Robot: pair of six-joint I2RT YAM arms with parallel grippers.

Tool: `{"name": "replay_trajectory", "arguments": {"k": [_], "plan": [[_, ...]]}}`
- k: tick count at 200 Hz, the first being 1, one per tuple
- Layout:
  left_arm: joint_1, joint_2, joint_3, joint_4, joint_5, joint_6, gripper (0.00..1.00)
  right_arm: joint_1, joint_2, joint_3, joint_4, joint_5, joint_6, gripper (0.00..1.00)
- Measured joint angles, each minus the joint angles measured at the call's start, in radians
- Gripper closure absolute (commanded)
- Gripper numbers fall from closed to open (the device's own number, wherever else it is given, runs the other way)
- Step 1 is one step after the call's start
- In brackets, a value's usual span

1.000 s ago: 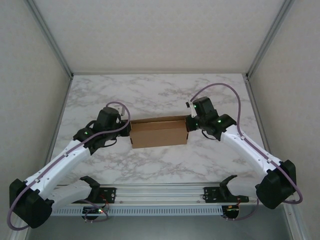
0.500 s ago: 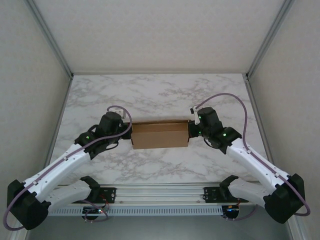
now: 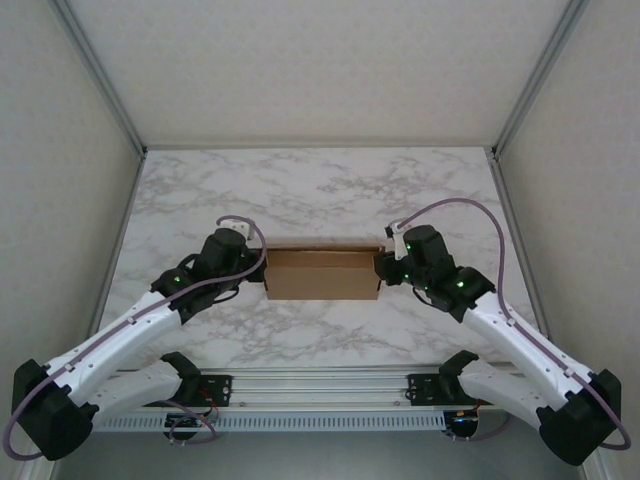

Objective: Fold the paper box

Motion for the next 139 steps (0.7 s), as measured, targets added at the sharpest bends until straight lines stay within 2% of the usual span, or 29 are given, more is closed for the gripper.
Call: {"name": "replay_trajectory", "arguments": {"k": [20,41,89,103,139], "plan": [[-0.018,0.002,0.000,0.002,-0.016,0.003,0.99,0.000,-0.031,0.000,-0.018,-0.048,-0.018,0.52],[-0.034,0.005,0.000,0.004,-0.032,0.003,0.99,0.000,-0.063,0.000,-0.033,-0.088,-0.043,0.46],[-0.051,0.012,0.000,0.004,-0.077,0.007,0.99,-0.006,-0.135,0.024,-0.053,-0.174,-0.054,0.60],[-0.052,0.018,0.001,0.002,-0.099,0.007,1.00,-0.008,-0.133,0.055,-0.056,-0.207,-0.045,0.66],[-0.057,0.033,0.003,-0.013,-0.131,0.007,0.99,-0.009,-0.092,0.148,-0.057,-0.235,-0.031,0.72]]}}
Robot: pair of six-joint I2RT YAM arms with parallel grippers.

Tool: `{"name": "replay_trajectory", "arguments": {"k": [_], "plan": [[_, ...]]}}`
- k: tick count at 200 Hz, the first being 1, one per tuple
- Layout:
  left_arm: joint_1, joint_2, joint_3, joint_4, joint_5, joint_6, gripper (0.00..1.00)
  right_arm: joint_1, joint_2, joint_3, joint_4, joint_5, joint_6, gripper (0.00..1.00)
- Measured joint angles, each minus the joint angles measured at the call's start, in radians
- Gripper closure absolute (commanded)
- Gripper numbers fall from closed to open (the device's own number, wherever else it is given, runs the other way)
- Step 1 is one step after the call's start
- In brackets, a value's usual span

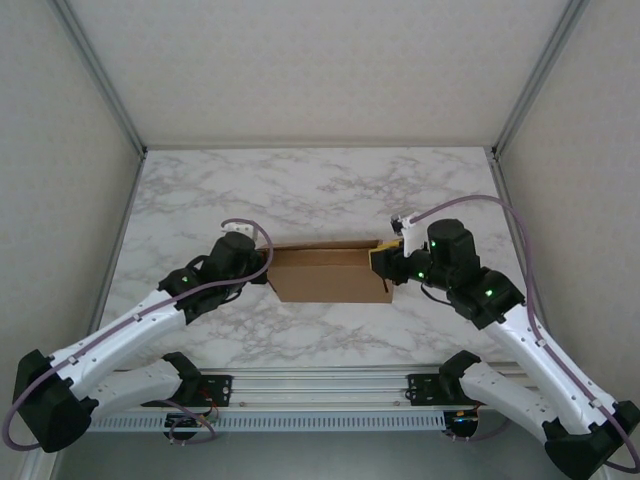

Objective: Fold the paper box

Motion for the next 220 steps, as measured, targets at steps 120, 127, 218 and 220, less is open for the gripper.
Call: {"name": "replay_trajectory", "arguments": {"k": [120,127,218,220], "plan": [[-0.035,0.034,0.055,-0.031,0.005,-0.005,1.00,-0.011,0.005,-0.135,-0.039,0.173,0.116,0.53],[-0.037,0.038,0.060,-0.036,0.005,-0.005,1.00,-0.011,0.002,-0.149,-0.043,0.173,0.133,0.52],[-0.085,0.064,0.085,-0.064,-0.045,-0.008,1.00,-0.011,-0.268,-0.197,-0.080,0.220,0.208,0.65],[-0.086,0.064,0.085,-0.064,-0.046,-0.008,1.00,-0.011,-0.269,-0.196,-0.080,0.222,0.211,0.67]]}}
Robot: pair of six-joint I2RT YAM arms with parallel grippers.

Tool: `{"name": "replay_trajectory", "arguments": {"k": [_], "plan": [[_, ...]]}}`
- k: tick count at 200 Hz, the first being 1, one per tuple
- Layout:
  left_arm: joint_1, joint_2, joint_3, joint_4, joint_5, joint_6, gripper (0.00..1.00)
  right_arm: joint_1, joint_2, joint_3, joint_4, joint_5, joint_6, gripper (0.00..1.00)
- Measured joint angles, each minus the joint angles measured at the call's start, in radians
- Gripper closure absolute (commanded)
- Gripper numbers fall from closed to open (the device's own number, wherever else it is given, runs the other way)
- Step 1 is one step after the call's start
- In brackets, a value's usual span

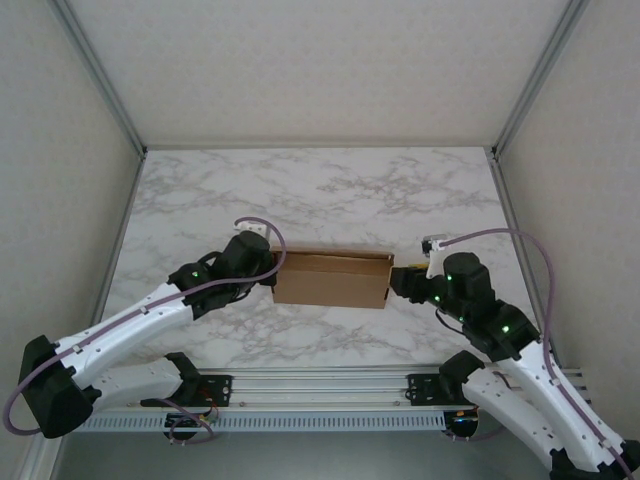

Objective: Fold the paper box

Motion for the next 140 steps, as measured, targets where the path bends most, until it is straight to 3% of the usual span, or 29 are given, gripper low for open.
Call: {"name": "replay_trajectory", "arguments": {"k": [21,48,88,140], "plan": [[-0.006,0.000,0.000,-0.001,-0.006,0.000,1.00,-0.001,0.037,0.049,-0.004,0.004,0.002,0.86],[-0.012,0.000,0.000,-0.003,-0.017,0.000,1.00,-0.012,0.184,0.183,-0.021,0.003,0.025,0.97],[-0.018,-0.001,-0.003,-0.002,-0.028,-0.003,1.00,-0.066,0.370,0.288,-0.023,-0.025,0.069,1.00],[-0.024,-0.012,-0.016,0.010,-0.032,-0.011,0.99,-0.076,0.447,0.276,-0.030,-0.061,0.092,1.00]]}}
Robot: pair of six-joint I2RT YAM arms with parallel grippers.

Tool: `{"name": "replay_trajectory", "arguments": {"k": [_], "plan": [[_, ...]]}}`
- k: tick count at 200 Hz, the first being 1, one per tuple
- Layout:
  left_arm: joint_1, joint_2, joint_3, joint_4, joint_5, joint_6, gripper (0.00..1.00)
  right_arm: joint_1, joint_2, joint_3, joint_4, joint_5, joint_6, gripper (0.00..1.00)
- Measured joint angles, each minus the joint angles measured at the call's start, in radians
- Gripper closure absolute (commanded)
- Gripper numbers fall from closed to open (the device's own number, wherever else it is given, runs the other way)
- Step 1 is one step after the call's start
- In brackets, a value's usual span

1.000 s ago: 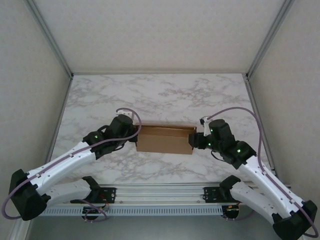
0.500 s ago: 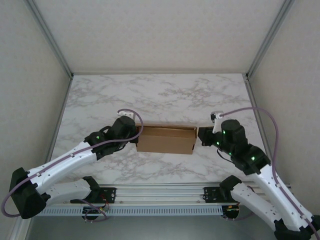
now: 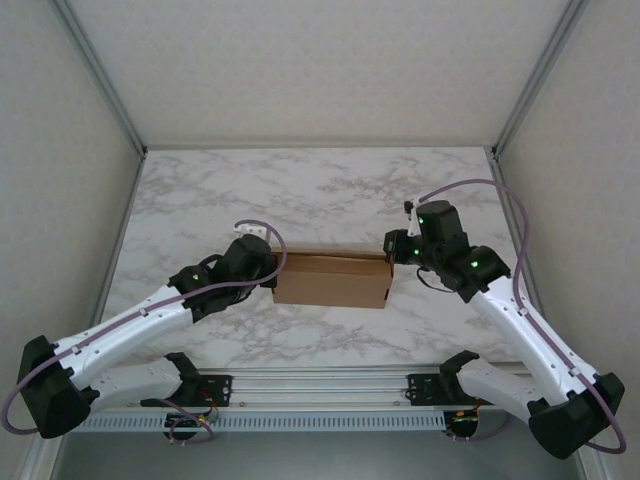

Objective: Fold the paper box

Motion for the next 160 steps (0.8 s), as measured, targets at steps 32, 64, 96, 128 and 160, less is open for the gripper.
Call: {"name": "replay_trajectory", "arguments": {"k": [32,64,96,128,160], "plan": [[-0.001,-0.002,0.000,-0.001,0.000,-0.005,0.97,0.000,0.001,-0.044,0.011,-0.025,0.009,1.00],[0.000,-0.002,-0.003,0.000,-0.004,-0.008,0.96,-0.005,-0.018,-0.092,0.053,-0.050,0.016,1.00],[0.000,-0.003,-0.005,0.003,-0.009,-0.008,0.92,-0.006,-0.040,-0.135,0.079,-0.071,0.021,1.00],[-0.002,-0.004,-0.005,-0.009,-0.006,-0.016,0.79,-0.006,-0.051,-0.162,0.084,-0.079,0.026,1.00],[-0.005,-0.033,-0.006,-0.010,0.005,-0.033,0.66,-0.006,-0.072,-0.180,0.084,-0.095,0.036,1.00]]}}
